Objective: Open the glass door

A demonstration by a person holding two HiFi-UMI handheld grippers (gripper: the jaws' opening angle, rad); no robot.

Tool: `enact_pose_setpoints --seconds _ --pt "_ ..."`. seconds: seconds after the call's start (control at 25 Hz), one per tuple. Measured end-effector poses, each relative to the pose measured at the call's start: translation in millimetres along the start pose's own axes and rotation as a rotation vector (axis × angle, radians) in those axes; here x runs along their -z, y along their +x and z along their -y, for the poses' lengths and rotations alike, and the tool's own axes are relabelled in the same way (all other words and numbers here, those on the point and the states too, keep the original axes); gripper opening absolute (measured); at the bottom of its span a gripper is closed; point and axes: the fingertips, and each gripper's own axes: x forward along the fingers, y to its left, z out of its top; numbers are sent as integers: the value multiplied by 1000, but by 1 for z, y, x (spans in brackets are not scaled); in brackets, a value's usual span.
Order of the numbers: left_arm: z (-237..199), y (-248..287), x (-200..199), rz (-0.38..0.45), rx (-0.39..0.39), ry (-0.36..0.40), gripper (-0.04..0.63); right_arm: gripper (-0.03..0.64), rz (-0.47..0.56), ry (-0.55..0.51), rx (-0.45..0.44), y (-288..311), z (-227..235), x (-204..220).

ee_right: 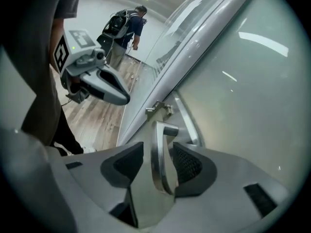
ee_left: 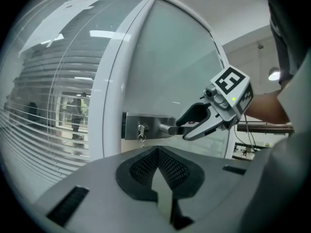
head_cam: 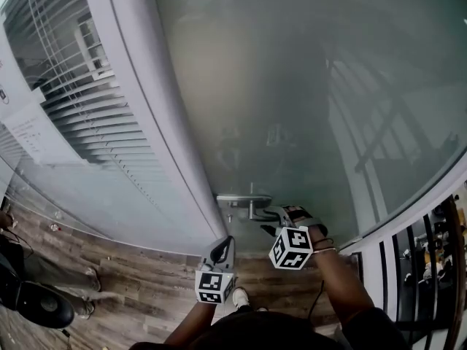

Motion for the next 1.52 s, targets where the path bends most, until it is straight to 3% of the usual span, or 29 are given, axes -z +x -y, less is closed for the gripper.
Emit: enact_pose_setpoints --seconds 0.2,0.56,0.76,0.96,1.12,1.52 --pt "-10 4 -4 -1 -1 0 -2 179 -76 -79 -40 29 -4 8" --pt "-11 5 -3 -1 -12 27 -2 175 -79 -91 -99 49 -19 14" --pt "-19 7 -1 -13 -2 27 -2 54 -43 -36 -52 52 -3 4" --pt "-22 4 2 -20 0 25 -2 55 -26 -6 -38 51 -1 2" --pt "-26 3 4 -22 -2 18 -2 57 30 0 12 50 1 0" --pt "-24 9 11 -35 7 6 -2 41 282 115 85 52 -1 -10"
